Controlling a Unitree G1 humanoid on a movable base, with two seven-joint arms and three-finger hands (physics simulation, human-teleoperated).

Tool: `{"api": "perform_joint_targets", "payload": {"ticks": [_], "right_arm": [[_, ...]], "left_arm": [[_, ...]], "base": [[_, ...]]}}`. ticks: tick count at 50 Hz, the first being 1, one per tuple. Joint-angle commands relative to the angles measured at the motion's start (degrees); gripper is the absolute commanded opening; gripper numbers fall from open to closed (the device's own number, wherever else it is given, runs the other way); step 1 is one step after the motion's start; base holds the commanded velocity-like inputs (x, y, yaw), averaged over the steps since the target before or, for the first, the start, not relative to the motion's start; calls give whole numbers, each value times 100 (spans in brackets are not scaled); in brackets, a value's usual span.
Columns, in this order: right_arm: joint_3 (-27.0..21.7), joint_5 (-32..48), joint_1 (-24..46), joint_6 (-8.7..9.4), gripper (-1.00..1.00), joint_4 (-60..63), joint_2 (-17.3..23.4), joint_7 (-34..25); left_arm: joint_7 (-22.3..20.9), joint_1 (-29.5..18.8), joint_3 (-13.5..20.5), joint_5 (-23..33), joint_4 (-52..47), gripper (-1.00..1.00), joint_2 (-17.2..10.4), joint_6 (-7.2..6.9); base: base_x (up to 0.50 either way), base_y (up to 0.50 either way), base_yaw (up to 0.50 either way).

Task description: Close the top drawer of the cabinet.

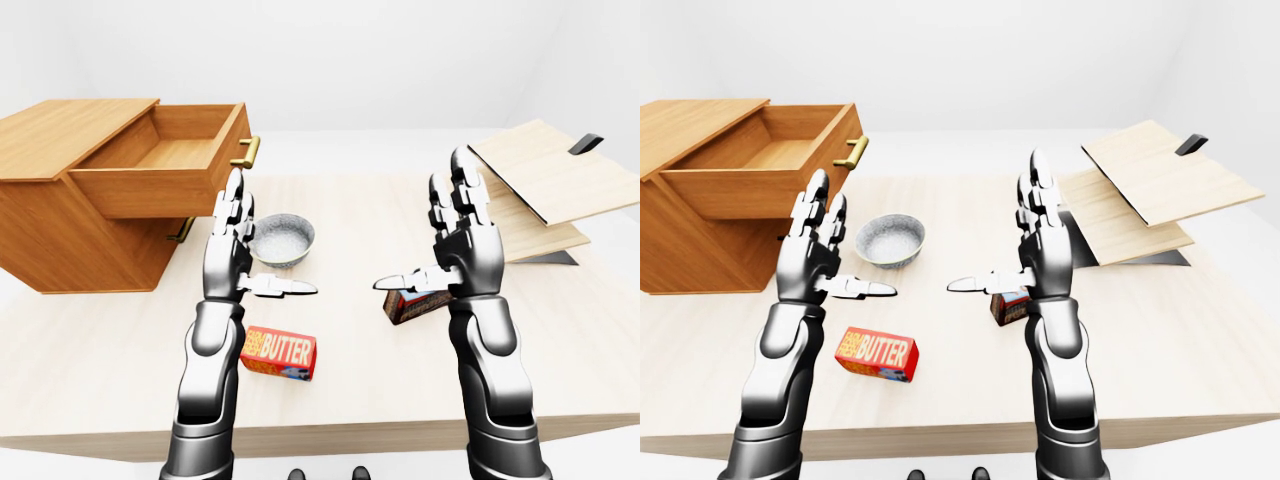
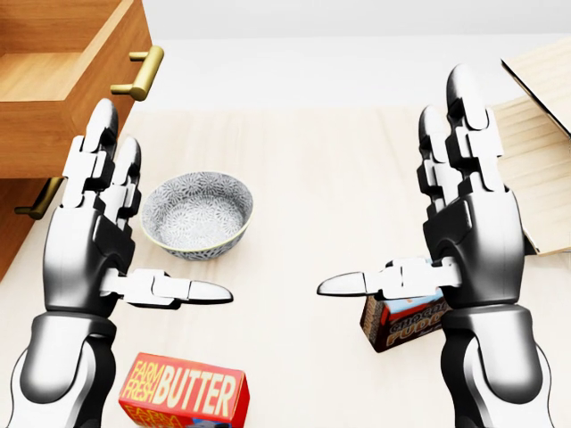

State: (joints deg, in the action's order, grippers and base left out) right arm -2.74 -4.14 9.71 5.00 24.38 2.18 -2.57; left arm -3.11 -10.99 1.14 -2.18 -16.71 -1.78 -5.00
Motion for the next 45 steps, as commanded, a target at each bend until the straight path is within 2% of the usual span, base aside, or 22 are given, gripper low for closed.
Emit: {"api": "perform_joint_targets", "payload": {"ticks": [1, 26, 27, 28, 30, 35, 45], "right_arm": [[21, 4, -29, 0, 100, 22, -1, -35], [41, 49, -32, 0, 100, 27, -3, -61], [37, 47, -37, 0, 100, 28, -4, -61], [36, 47, -46, 0, 100, 25, -5, -62], [39, 48, -63, 0, 100, 27, -6, -66], [11, 14, -98, 0, 100, 43, 0, -86], [-16, -10, -121, 0, 100, 36, 15, -98]], "left_arm": [[4, 25, -12, -1, 9, 100, 42, 0], [32, -23, 5, 88, 61, 100, -1, 0], [56, -37, 5, 148, 80, 100, -13, 0], [131, -100, -59, 466, 192, 100, -102, 0], [235, -180, -45, 756, 288, 100, -88, 0], [579, -625, 60, 1226, 690, 100, -141, 0], [998, -1430, 117, 2041, 1881, 100, -345, 0]], "base": [[0, 0, 0], [5, 0, 0], [0, 0, 0], [0, 0, 0], [0, 0, 0], [0, 0, 0], [0, 0, 0]]}}
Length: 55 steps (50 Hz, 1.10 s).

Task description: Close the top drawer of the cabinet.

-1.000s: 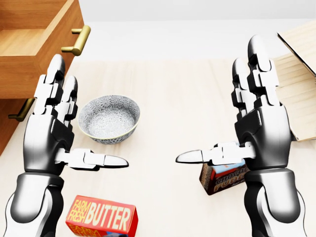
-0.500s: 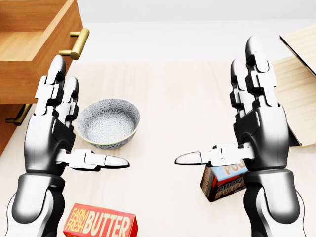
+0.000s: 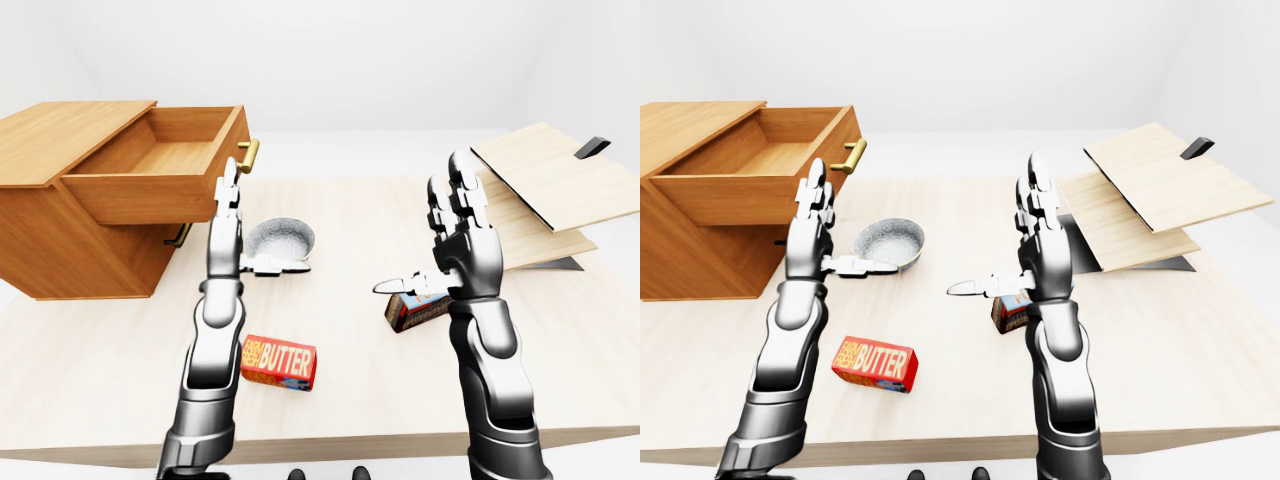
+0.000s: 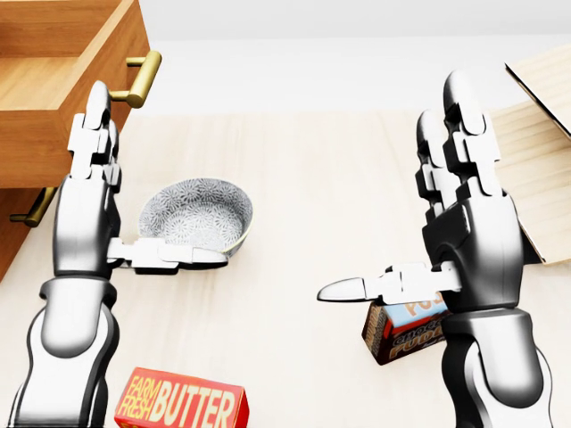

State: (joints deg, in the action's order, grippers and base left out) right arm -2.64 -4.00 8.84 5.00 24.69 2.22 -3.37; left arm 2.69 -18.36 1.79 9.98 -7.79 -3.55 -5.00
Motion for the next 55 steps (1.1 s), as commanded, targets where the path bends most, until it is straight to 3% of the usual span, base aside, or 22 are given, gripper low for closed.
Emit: {"api": "perform_joint_targets", "payload": {"ticks": [1, 8, 20, 39, 55], "right_arm": [[-29, -26, -35, 0, 100, 3, 12, -20], [-24, -29, -18, 0, 100, -26, 7, -4], [3, -12, 11, 0, 100, -66, -4, 27], [24, -1, 1, 0, 100, -73, -11, 25], [32, 27, -33, 0, 100, -97, -17, 0]], "left_arm": [[443, -746, 62, 866, 1105, 100, -180, 0], [639, -1073, 110, 1073, 1743, 100, -272, 0], [1095, -1106, 108, 1710, 2071, 100, -350, 0], [1412, -1178, 291, 1959, 2442, 100, -634, 0], [1622, -1277, 561, 2037, 2507, 100, -1043, 0]], "base": [[0, 0, 0], [0, 0, 0], [0, 0, 0], [0, 0, 0], [0, 0, 0]]}}
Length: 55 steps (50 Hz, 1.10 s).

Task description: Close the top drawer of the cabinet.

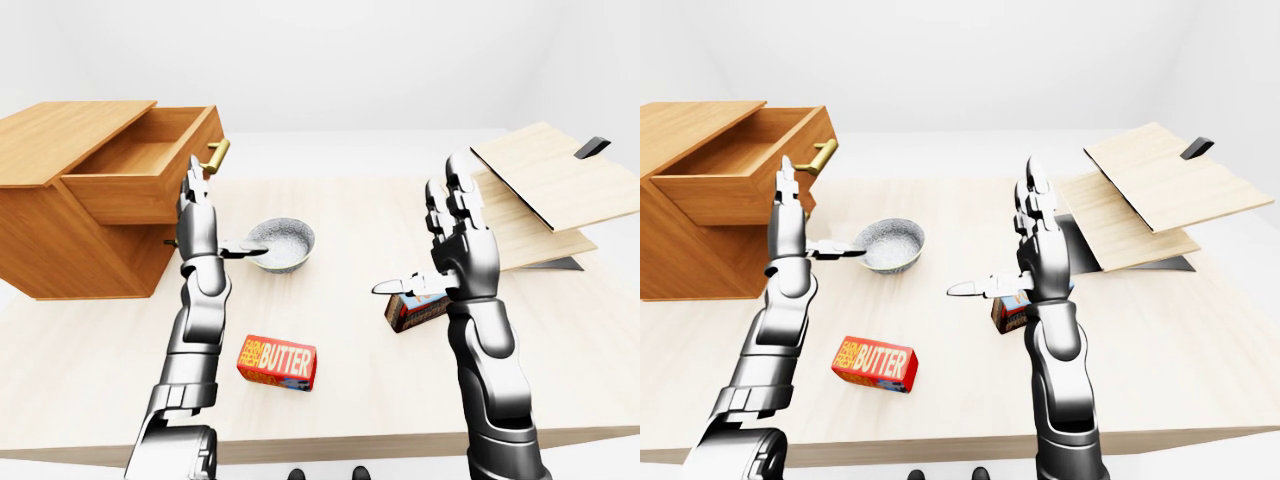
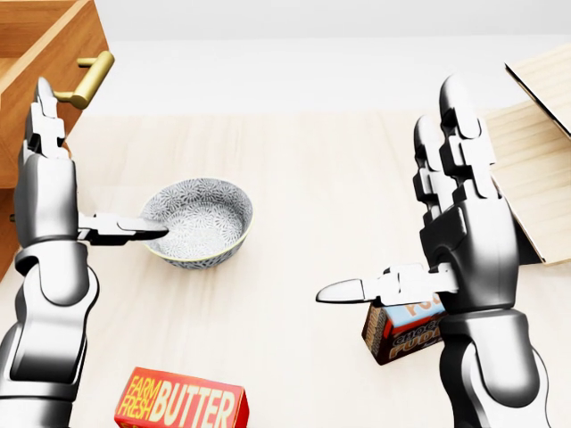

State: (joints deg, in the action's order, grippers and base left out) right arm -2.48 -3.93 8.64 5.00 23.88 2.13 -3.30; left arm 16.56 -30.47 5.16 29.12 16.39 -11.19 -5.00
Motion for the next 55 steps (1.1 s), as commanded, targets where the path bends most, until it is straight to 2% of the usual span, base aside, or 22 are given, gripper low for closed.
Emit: {"api": "perform_joint_targets", "payload": {"ticks": [1, 13, 28, 40, 55], "right_arm": [[16, 21, -14, 0, 100, -13, -9, -7], [15, 31, 4, 0, 100, -58, -9, -4], [-2, 32, -15, 0, 100, -110, 1, -22], [4, 44, -1, 0, 100, -170, -4, -20], [14, 57, -15, 0, 100, -186, -7, -21]], "left_arm": [[240, -78, 231, 118, 107, 100, -294, 0], [407, -354, 404, 128, 601, 100, -689, 0], [888, -661, 457, 151, 1753, 100, -1082, 0], [1334, -1140, 402, 160, 2791, 100, -1349, 0], [1344, -1706, 319, 195, 3916, 100, -1662, 0]], "base": [[0, 0, 0], [0, 0, 0], [0, 0, 0], [0, 0, 0], [0, 0, 0]]}}
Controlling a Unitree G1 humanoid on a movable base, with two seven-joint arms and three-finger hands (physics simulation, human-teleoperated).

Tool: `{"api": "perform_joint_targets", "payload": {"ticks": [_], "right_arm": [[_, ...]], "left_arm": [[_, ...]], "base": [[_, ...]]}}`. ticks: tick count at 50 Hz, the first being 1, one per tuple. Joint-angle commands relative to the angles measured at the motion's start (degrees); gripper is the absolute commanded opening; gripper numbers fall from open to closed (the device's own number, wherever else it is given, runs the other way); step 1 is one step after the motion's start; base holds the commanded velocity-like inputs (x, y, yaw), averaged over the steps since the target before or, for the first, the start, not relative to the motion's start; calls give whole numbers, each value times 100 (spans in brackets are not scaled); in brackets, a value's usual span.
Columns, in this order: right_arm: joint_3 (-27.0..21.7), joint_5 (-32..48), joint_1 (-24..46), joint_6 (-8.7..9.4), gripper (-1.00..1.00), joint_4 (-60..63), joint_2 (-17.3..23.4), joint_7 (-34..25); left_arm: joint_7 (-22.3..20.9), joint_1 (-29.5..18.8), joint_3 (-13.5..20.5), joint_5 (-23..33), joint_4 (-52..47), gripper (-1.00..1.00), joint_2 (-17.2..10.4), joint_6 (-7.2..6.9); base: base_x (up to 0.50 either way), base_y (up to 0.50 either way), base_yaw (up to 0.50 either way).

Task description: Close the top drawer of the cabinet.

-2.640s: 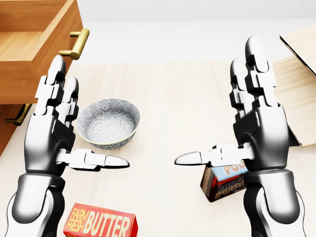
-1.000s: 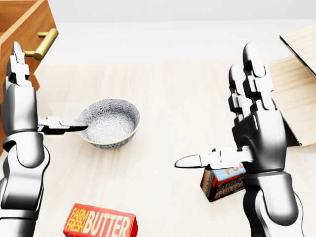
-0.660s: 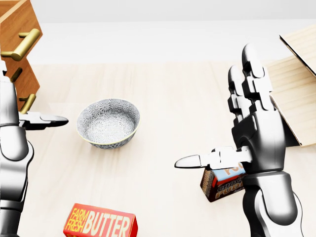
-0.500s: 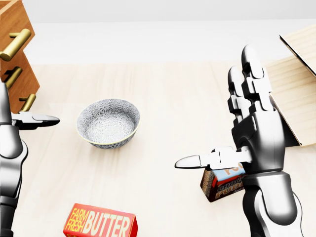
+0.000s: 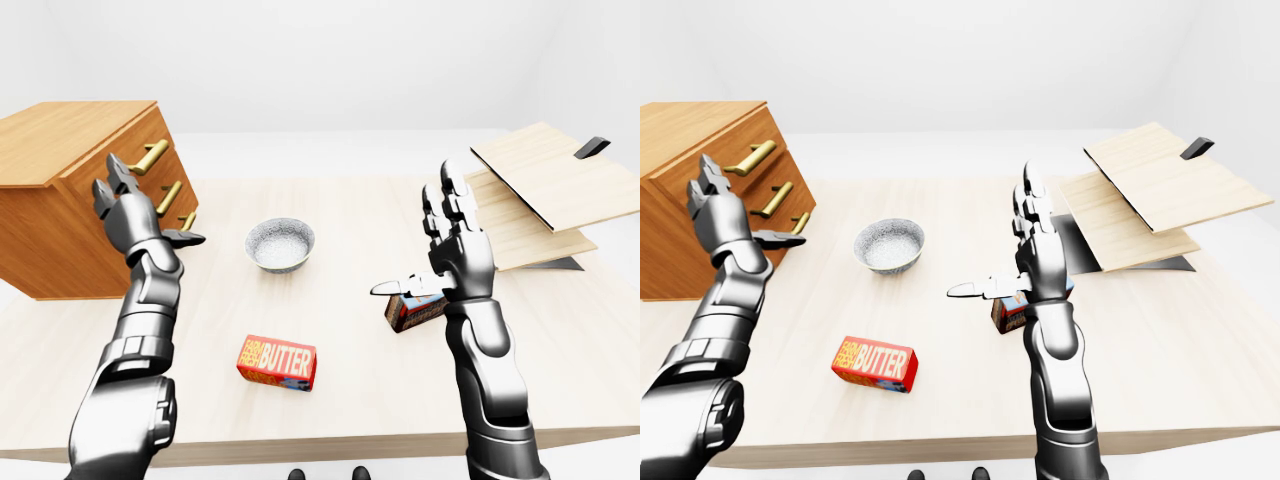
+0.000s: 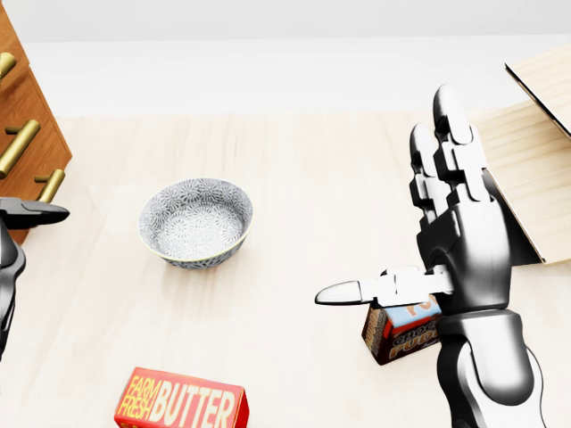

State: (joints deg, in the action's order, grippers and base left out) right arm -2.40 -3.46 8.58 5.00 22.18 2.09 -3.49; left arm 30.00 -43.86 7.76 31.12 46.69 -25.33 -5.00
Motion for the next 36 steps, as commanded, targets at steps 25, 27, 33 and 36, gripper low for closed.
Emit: {"api": "perform_joint_targets", "payload": {"ticks": [25, 27, 33, 36], "right_arm": [[-15, 16, -43, 0, 100, -35, 6, -28], [-13, 16, -44, 0, 100, -31, 4, -28], [-19, 14, -57, 0, 100, -18, 9, -35], [-23, 11, -58, 0, 100, -2, 11, -40]], "left_arm": [[0, -1073, -61, -15, 2026, 100, -550, 71], [0, -1066, -58, -20, 2012, 100, -547, 63], [0, -914, -13, -107, 1721, 100, -489, 0], [0, -647, 44, -244, 1165, 100, -356, 0]], "base": [[0, 0, 0], [0, 0, 0], [0, 0, 0], [0, 0, 0]]}}
